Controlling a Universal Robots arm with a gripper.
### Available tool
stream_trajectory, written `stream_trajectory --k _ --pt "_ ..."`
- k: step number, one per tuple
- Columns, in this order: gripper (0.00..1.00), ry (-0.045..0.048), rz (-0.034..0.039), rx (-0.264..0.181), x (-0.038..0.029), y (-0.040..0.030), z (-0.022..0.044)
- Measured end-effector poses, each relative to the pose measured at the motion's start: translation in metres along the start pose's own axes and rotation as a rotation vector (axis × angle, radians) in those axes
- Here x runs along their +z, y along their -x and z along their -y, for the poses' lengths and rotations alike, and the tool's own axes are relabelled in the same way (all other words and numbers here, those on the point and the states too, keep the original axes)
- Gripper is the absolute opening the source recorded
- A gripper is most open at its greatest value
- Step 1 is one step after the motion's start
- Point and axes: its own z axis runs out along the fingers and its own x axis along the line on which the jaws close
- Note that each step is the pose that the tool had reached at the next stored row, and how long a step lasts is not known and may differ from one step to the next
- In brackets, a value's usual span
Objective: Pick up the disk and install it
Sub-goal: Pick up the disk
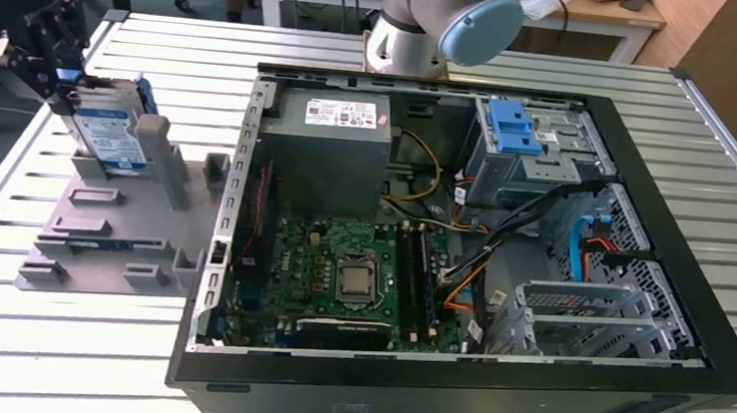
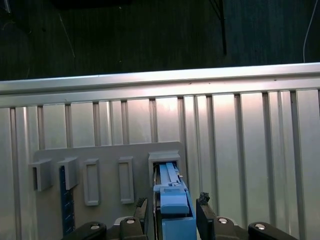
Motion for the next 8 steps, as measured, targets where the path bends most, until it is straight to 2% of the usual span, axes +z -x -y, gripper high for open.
stream_trajectory --k 6,7,8 --pt "0.49 0.0 0.0 0.0 0.0005 0.0 0.0" --pt "0.42 0.0 0.0 0.0 0.0005 0.0 0.0" --pt "0.42 0.0 -0.0001 0.0 0.0005 0.0 0.0"
